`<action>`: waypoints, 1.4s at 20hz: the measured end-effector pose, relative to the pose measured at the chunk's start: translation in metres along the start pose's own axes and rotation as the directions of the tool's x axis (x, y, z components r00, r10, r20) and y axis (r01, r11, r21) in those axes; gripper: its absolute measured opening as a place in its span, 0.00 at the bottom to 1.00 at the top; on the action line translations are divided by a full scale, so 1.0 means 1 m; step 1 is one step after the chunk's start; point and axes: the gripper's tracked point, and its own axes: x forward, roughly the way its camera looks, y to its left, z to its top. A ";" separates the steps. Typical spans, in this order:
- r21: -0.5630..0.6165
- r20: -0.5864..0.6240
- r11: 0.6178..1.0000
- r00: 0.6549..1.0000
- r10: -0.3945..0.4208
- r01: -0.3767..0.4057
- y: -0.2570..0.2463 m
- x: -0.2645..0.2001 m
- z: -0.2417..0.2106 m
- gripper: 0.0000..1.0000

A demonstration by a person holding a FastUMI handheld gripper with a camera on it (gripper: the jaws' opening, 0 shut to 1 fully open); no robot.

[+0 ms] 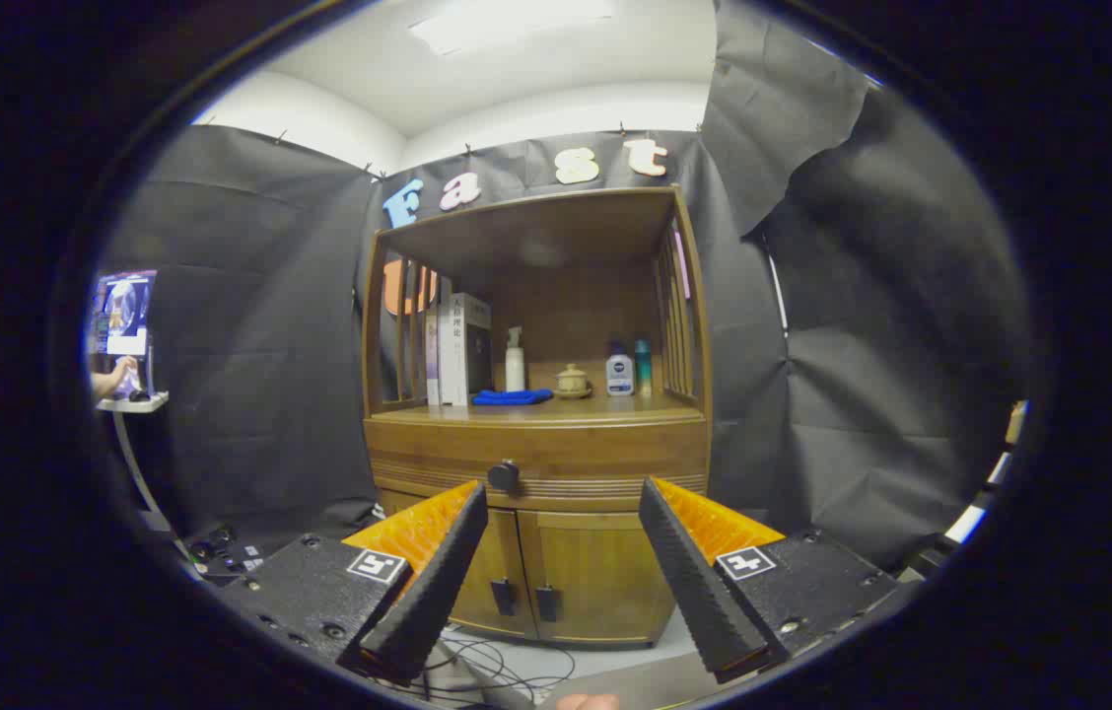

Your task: Pull open the drawer, take out the items inside it, and place them on the countertop above the cabinet.

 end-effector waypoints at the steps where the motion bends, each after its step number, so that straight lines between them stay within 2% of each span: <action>1: -0.014 0.007 1.000 1.000 0.002 -0.002 0.001 0.000 0.002 0.99; 21: -0.022 -0.016 1.000 1.000 -0.006 0.006 -0.004 0.002 -0.003 1.00; 28: 0.027 -0.048 1.000 0.999 -0.007 0.008 0.008 0.013 -0.015 0.99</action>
